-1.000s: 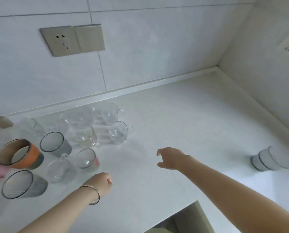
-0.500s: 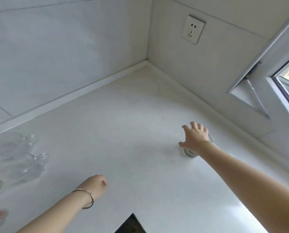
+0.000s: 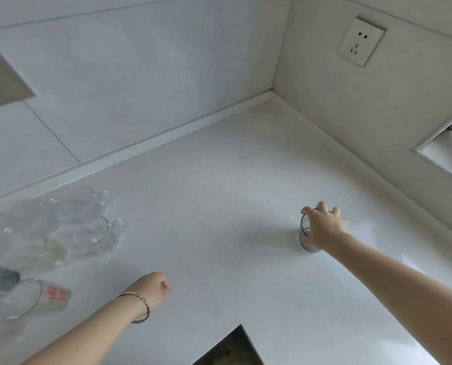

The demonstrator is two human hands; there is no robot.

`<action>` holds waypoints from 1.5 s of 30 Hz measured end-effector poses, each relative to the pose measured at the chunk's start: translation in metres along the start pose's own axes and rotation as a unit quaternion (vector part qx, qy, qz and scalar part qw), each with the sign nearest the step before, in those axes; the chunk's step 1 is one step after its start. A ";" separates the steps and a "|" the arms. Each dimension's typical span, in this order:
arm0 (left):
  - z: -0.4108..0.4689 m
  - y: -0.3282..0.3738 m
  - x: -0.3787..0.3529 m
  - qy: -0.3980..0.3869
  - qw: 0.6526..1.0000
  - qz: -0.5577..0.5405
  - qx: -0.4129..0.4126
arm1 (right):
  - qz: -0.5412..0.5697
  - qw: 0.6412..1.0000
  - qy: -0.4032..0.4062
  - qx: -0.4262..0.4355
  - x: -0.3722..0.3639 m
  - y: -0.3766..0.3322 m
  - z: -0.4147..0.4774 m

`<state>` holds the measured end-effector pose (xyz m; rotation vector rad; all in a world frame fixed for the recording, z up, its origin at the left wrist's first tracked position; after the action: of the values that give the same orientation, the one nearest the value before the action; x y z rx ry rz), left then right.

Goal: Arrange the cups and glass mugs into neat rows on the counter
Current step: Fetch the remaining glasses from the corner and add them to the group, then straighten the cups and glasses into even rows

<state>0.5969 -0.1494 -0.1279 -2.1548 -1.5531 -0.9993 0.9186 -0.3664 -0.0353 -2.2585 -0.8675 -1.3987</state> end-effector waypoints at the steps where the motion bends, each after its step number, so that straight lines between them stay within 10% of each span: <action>1: -0.002 -0.014 0.001 0.002 1.000 -0.012 0.007 | 0.001 1.000 0.003 0.025 0.002 -0.023 -0.002; 18: -0.075 -0.356 0.009 0.017 0.979 -0.142 0.142 | -0.006 0.968 -0.021 0.252 -0.033 -0.435 -0.080; 34: -0.079 -0.406 0.012 0.024 0.971 -0.183 0.153 | -0.083 0.969 0.030 0.230 -0.048 -0.490 -0.095; 45: -0.112 -0.471 0.033 0.068 0.942 -0.222 0.244 | -0.061 0.889 0.018 0.453 -0.008 -0.603 -0.145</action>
<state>0.1304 -0.0198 -0.0954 -1.4070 -2.0084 -0.7492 0.4215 0.0025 0.0076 -1.4624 -1.3141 -0.7903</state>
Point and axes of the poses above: each hand's wrist, its own z-axis towards the middle knuckle, its own x-axis out of the back of the hand, y = z × x, the point moved 7 cm from there along z, towards the middle knuckle, and after that the axes turned 10 degrees about x, right-handed, at the moved point
